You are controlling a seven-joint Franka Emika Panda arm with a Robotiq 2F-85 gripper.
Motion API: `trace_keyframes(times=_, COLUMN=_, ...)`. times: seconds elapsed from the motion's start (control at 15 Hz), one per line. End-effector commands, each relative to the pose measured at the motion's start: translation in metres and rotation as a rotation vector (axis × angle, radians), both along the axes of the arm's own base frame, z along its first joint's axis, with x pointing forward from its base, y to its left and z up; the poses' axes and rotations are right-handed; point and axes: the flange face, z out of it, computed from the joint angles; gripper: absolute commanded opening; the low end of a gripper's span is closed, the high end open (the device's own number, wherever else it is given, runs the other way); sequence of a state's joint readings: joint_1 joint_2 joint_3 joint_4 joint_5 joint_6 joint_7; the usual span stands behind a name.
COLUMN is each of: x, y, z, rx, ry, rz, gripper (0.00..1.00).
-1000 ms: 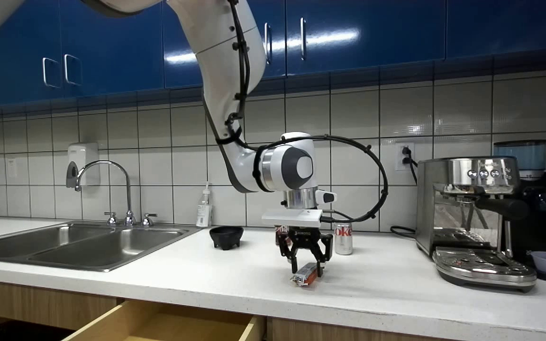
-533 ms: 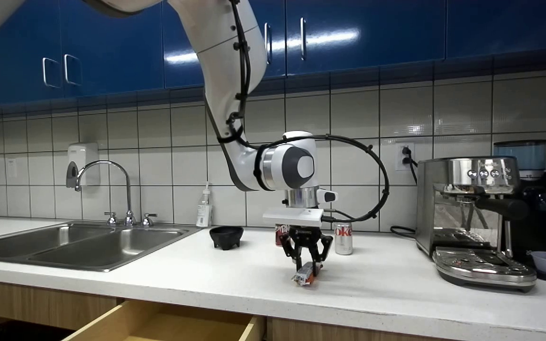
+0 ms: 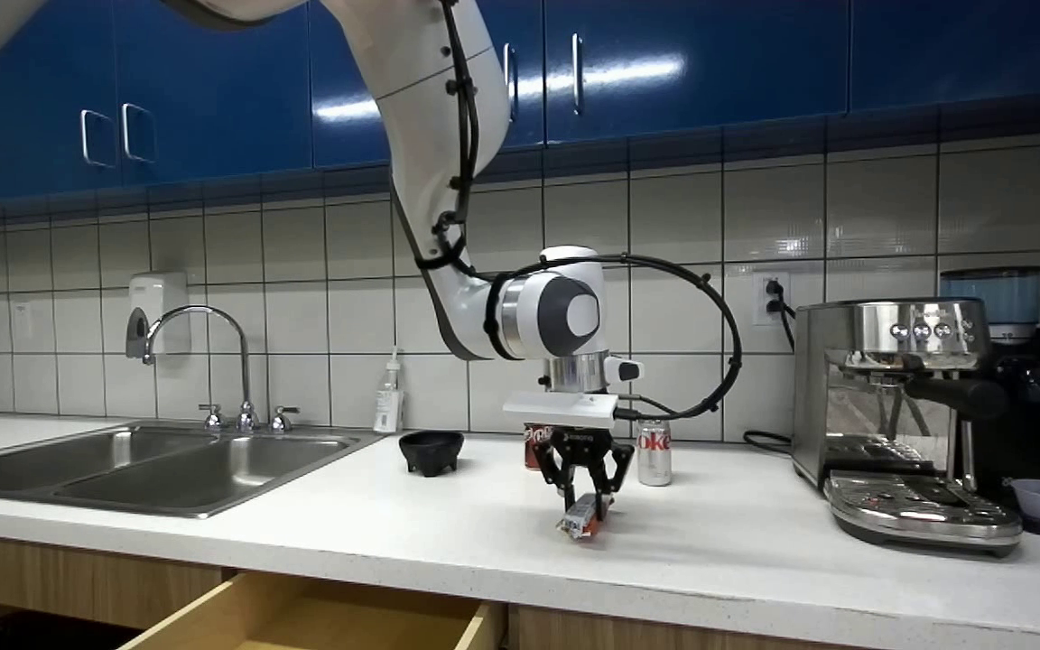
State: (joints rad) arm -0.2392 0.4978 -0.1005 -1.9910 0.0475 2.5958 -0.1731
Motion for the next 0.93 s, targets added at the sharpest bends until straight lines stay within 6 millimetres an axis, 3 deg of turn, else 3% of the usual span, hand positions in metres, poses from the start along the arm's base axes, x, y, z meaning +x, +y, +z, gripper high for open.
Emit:
trace_keyframes(times=0.0, x=-0.001, y=0.005, z=0.019, rx=0.009, ry=-0.04, rz=0.024, gripper=0.17)
trace_keyframes(times=0.33, x=-0.008, y=0.02, z=0.031, rx=-0.005, ry=-0.064, rz=0.025, gripper=0.17)
trace_keyframes(times=0.87, x=-0.044, y=0.058, z=0.037, rx=-0.008, ry=-0.05, rz=0.019, gripper=0.17)
